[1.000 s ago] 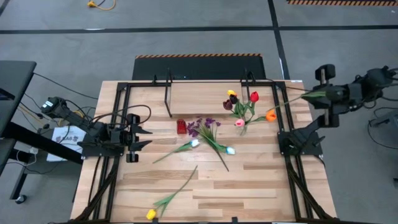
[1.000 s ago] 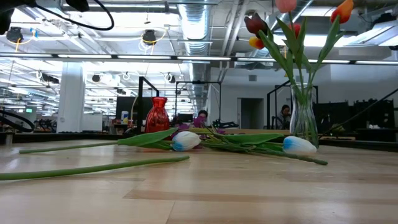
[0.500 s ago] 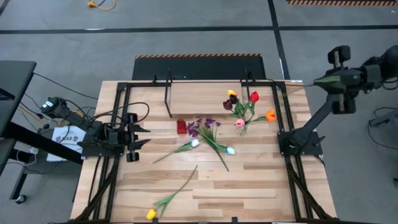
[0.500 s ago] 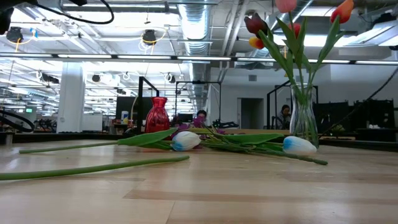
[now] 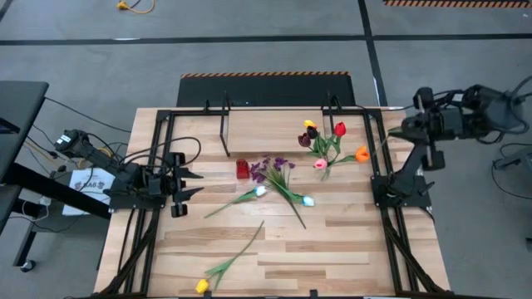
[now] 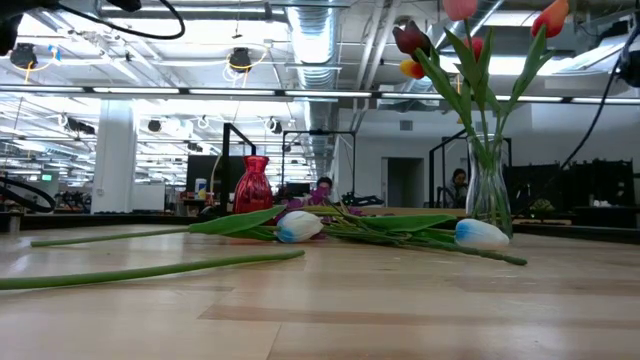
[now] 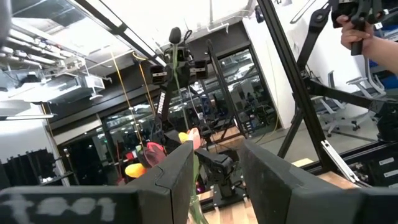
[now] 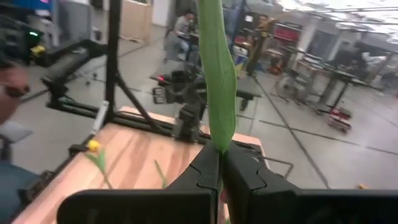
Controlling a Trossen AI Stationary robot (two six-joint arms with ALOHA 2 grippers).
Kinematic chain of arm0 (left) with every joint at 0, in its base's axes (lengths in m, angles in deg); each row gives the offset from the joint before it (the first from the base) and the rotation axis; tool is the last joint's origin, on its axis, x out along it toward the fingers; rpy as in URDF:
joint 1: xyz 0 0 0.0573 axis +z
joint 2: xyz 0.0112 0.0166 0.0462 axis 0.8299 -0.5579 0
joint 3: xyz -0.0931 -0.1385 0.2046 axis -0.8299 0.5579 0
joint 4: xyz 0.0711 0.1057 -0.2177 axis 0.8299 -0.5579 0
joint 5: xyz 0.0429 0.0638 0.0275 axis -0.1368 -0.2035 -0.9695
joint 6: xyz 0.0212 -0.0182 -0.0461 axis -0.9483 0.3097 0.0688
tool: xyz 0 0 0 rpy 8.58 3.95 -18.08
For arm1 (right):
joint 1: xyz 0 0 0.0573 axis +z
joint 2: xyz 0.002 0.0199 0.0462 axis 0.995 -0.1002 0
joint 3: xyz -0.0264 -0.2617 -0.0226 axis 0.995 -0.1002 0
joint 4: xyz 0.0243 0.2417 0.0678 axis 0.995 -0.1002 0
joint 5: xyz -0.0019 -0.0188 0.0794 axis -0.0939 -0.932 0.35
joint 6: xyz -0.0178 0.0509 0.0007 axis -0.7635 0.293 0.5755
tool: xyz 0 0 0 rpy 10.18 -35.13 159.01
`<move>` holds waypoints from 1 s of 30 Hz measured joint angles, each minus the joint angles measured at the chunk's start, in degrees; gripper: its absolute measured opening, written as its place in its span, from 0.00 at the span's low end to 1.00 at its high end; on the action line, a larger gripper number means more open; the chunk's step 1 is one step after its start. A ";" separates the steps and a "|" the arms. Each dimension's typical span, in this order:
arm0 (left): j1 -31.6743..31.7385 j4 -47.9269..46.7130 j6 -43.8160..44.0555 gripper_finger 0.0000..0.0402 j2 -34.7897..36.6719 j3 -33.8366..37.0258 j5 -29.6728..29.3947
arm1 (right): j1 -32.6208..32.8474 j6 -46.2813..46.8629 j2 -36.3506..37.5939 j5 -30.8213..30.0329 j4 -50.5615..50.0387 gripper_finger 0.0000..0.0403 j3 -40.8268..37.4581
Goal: Pick and place flowers into a vace then onto a shelf
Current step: Put the black flower into the transparent vase
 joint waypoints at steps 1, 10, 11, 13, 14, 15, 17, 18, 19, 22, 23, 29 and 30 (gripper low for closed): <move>0.00 0.00 0.04 0.31 0.00 0.00 0.00 | 0.26 0.00 0.22 0.90 -0.47 0.00 0.90; 0.00 0.04 2.60 0.31 0.00 0.00 0.04 | -0.30 17.11 3.28 9.96 -17.11 0.00 9.58; 0.00 0.04 2.87 0.31 0.00 0.00 0.04 | -0.62 20.61 3.63 9.98 -18.93 0.00 8.87; 0.00 -0.04 3.58 0.31 0.00 0.00 0.04 | -1.37 26.20 3.84 11.28 -20.31 0.00 6.41; 0.00 -0.20 3.92 0.31 0.00 0.00 0.04 | -1.80 28.72 3.67 13.14 -20.29 0.00 5.06; 0.00 -0.50 4.15 0.31 0.00 0.00 0.06 | -2.24 31.59 3.46 15.59 -20.16 0.00 3.66; 0.00 -1.46 4.64 0.31 -0.01 -0.02 0.07 | -3.43 38.74 3.43 19.40 -19.87 0.00 0.68; 0.00 -1.91 4.86 0.31 -0.02 -0.02 0.08 | -4.08 42.41 3.53 20.28 -19.30 0.00 -0.98; 0.00 -2.35 5.08 0.31 0.00 -0.02 0.15 | -4.75 45.79 3.60 21.18 -18.43 0.00 -2.91; 0.00 -3.97 6.02 0.31 -0.02 -0.02 0.20 | -6.12 49.62 3.54 25.06 -12.19 0.00 -10.77; 0.00 -4.39 6.46 0.31 -0.01 -0.02 0.22 | -6.27 49.00 3.52 26.14 -8.77 0.00 -13.83; 0.00 -5.11 8.45 0.31 0.00 -0.02 1.88 | -5.66 35.70 3.60 29.74 22.98 0.00 -34.93; 0.00 -5.26 8.73 0.31 -0.02 -0.02 2.19 | -5.77 32.21 3.60 30.55 29.37 0.00 -38.47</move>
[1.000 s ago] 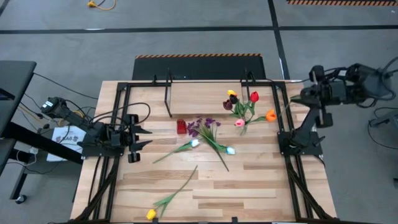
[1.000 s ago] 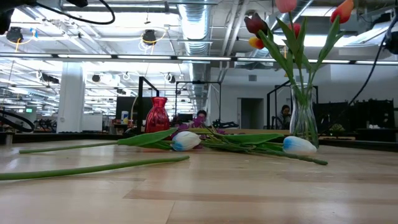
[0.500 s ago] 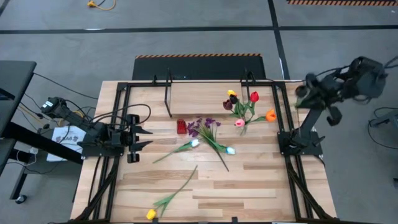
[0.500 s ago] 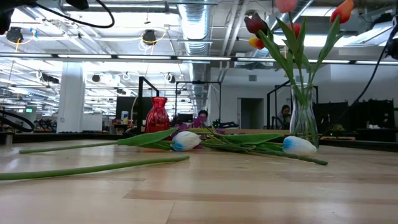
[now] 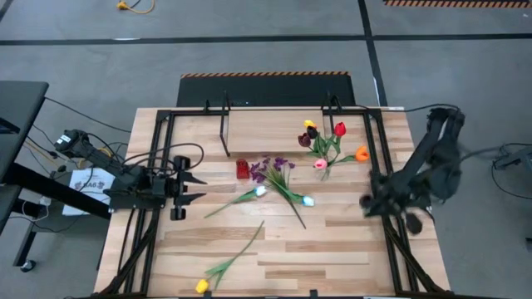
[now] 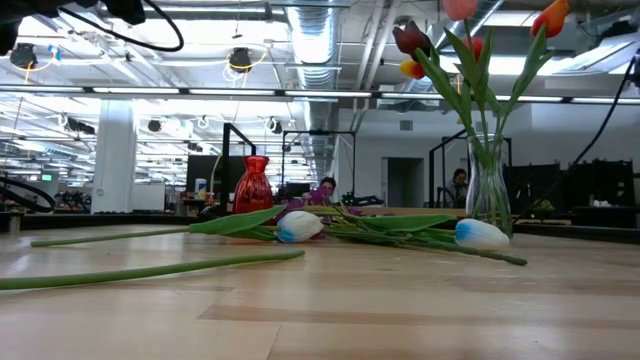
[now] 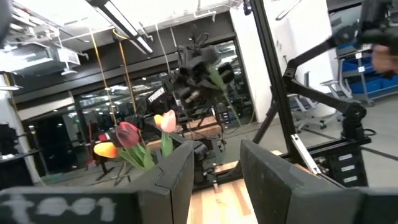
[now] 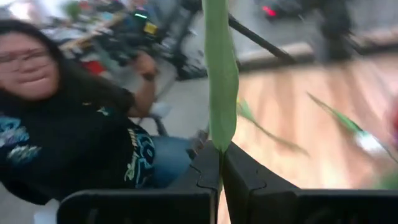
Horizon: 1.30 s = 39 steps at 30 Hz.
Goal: Pick and place flowers into a vace then onto a shelf
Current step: Put the black flower into the transparent vase
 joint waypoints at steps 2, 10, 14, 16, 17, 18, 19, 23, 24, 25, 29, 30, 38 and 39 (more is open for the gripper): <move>0.00 -0.40 0.84 0.31 0.02 0.00 0.57 | -1.19 -7.91 -0.06 2.81 13.91 0.00 -7.13; 0.00 -2.26 4.41 0.31 0.02 0.00 1.56 | -24.71 -32.24 -9.46 42.38 54.19 0.00 -19.26; 0.00 -1.95 4.60 0.31 0.01 0.00 1.54 | -41.43 -28.93 -17.77 65.05 52.69 0.00 -13.17; 0.00 -1.99 4.60 0.31 0.02 0.00 1.54 | -47.33 -28.38 -19.57 74.88 48.41 0.00 -7.55; 0.00 -2.09 4.64 0.31 0.00 0.00 1.48 | -49.18 -29.48 -19.45 76.74 45.13 0.00 -3.84; 0.00 -2.17 4.62 0.31 0.00 0.00 1.46 | -50.37 -31.92 -18.12 77.16 39.17 0.00 -0.42; 0.00 -2.17 4.62 0.31 0.02 0.00 1.46 | -51.17 -35.51 -16.16 76.45 31.64 0.00 2.75; 0.00 -2.65 4.60 0.31 0.02 0.00 1.39 | -51.01 -46.75 -9.83 64.52 11.58 0.00 13.84; 0.00 -2.89 4.60 0.31 0.02 0.00 1.23 | -51.15 -47.47 -8.31 62.60 9.18 0.00 14.73; 0.00 -3.10 4.60 0.31 0.00 0.00 0.96 | -51.45 -48.16 -6.72 61.23 8.11 0.00 15.14; 0.00 -3.31 4.58 0.31 0.01 0.00 0.16 | -55.36 -51.60 -2.29 56.49 4.67 0.00 15.17; 0.00 -3.31 4.59 0.31 0.00 0.00 -0.05 | -56.79 -52.03 -1.77 56.38 4.53 0.00 15.17; 0.00 -3.38 4.84 0.31 0.00 0.00 -0.40 | -69.21 -57.31 1.20 69.03 7.75 0.00 15.29; 0.00 -3.33 4.84 0.31 0.02 0.00 -0.54 | -71.09 -57.31 0.72 70.05 7.36 0.00 15.15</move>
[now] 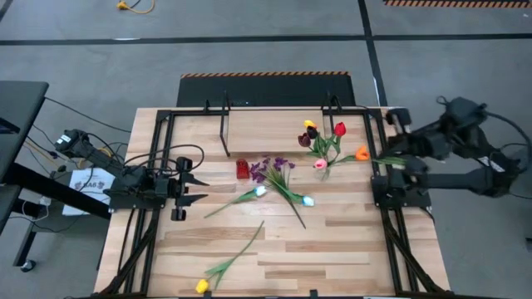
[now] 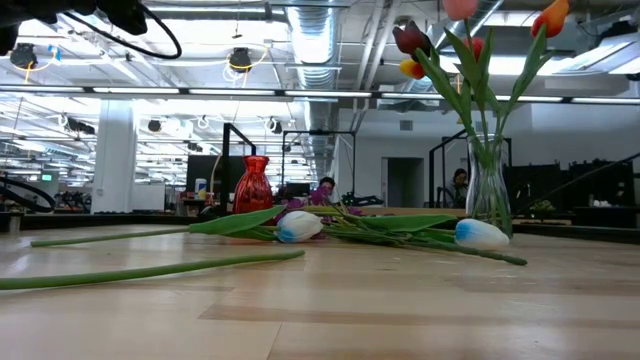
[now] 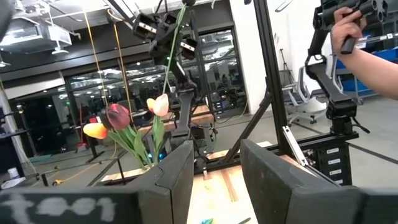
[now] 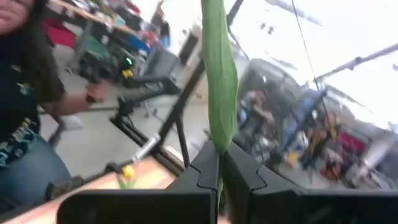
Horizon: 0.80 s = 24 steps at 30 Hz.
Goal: Pick and place flowers into a vace then onto a shelf
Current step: Put the black flower into the transparent vase
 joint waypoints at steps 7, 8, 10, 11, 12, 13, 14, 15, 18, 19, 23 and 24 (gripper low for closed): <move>0.00 -0.02 -0.47 0.31 0.00 0.00 -0.41 | -13.11 6.69 -2.08 10.05 4.83 0.00 -0.12; 0.00 0.00 -0.63 0.31 0.00 0.00 -0.41 | -14.29 8.52 -2.18 10.62 6.15 0.00 -0.07; 0.00 -0.02 -0.70 0.31 -0.02 0.00 -0.41 | -15.80 11.48 -2.41 9.79 7.24 0.00 0.02; 0.00 -0.02 -0.72 0.31 0.00 0.00 -0.41 | -16.26 12.38 -2.58 8.20 6.86 0.00 -0.02; 0.00 -0.08 -0.73 0.31 0.00 0.00 -0.41 | -16.46 13.39 -2.99 5.97 6.88 0.00 -0.04; 0.00 -0.26 -0.77 0.31 0.00 0.00 -0.41 | -16.53 14.55 -3.35 3.84 7.09 0.00 -0.02; 0.00 -0.45 -0.83 0.31 -0.01 0.00 -0.41 | -16.38 15.77 -3.72 1.83 7.17 0.00 -0.04; 0.00 -0.48 -0.91 0.31 -0.02 0.00 -0.41 | -16.16 16.80 -4.16 -0.20 7.49 0.00 -0.04; 0.00 -0.48 -1.53 0.31 -0.02 0.00 -0.46 | -14.84 18.95 -5.01 -7.33 8.19 0.00 -0.04; 0.00 -0.46 -1.55 0.31 -0.02 0.00 -0.46 | -14.25 19.46 -5.18 -10.15 8.22 0.00 -0.04; 0.00 -0.46 -1.55 0.31 0.00 0.00 -0.47 | -11.44 22.43 -5.77 -19.81 8.51 0.00 -0.39; 0.00 -0.47 -1.55 0.31 -0.01 0.00 -0.48 | -10.51 22.90 -5.54 -21.96 8.55 0.00 -0.84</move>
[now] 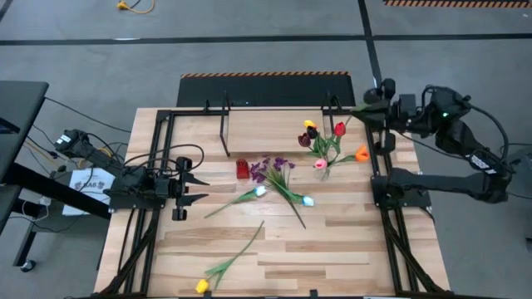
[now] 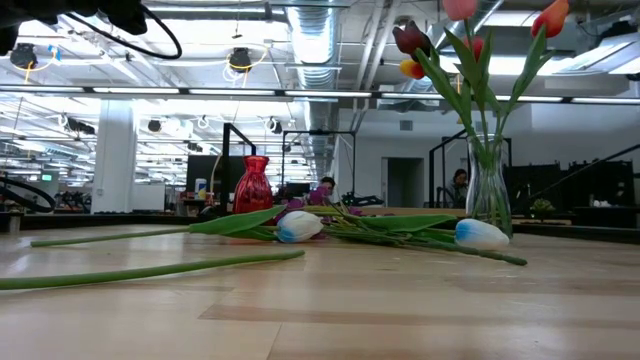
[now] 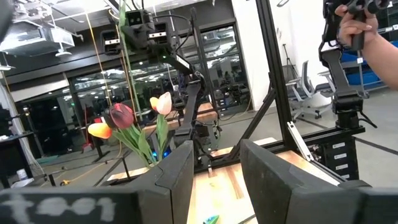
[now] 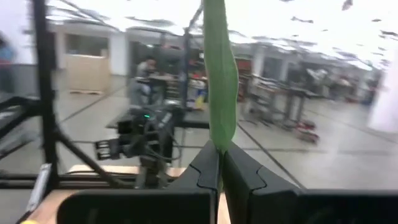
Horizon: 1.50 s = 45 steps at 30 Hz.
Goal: Pick and place flowers into a vace then onto a shelf
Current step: Put the black flower into the transparent vase
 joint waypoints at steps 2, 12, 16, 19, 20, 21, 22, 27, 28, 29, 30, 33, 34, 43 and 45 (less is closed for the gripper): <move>0.00 0.01 0.00 0.31 0.01 0.00 0.00 | 2.35 1.23 1.23 -5.48 0.36 0.00 -1.42; 0.00 0.01 0.02 0.31 0.00 0.00 -0.02 | 16.85 1.69 8.02 -28.41 5.46 0.00 -11.84; 0.00 0.01 0.04 0.31 0.01 0.00 -0.04 | 20.81 1.11 7.28 -33.66 5.33 0.00 -13.23; 0.00 0.01 0.04 0.31 0.01 0.00 -0.04 | 22.71 1.08 6.83 -35.02 5.65 0.00 -13.43; 0.00 0.01 0.04 0.31 -0.01 0.00 -0.04 | 23.18 1.10 6.83 -36.10 5.54 0.00 -13.43; 0.00 0.01 0.05 0.31 -0.01 0.00 -0.04 | 23.74 1.10 6.83 -36.84 5.33 0.00 -13.43; 0.00 0.01 0.07 0.31 0.01 0.00 -0.04 | 24.19 1.10 6.85 -37.15 5.18 0.00 -13.43; 0.00 0.01 0.09 0.31 0.00 0.00 -0.04 | 25.95 1.55 6.83 -39.50 3.40 0.00 -13.43; 0.00 0.01 0.09 0.31 0.00 0.00 -0.04 | 26.22 1.85 6.83 -40.05 2.84 0.00 -13.45; 0.00 0.01 0.09 0.31 -0.01 0.00 -0.04 | 26.52 2.18 6.81 -40.80 2.20 0.00 -13.45; 0.00 0.01 0.11 0.31 0.00 0.00 -0.04 | 26.81 2.52 6.59 -41.42 2.01 0.00 -13.58; 0.00 0.01 0.12 0.31 0.00 0.00 -0.04 | 27.68 2.63 6.06 -42.55 3.46 0.00 -15.31; 0.00 0.01 0.13 0.31 0.00 0.00 -0.04 | 27.93 2.63 6.01 -42.70 3.74 0.00 -15.99; 0.00 0.01 0.72 0.31 0.01 0.00 -0.05 | 28.10 2.17 6.24 -44.28 6.74 0.00 -19.19; 0.00 0.01 0.72 0.31 0.00 0.00 -0.05 | 28.10 2.11 6.26 -44.44 6.96 0.00 -19.75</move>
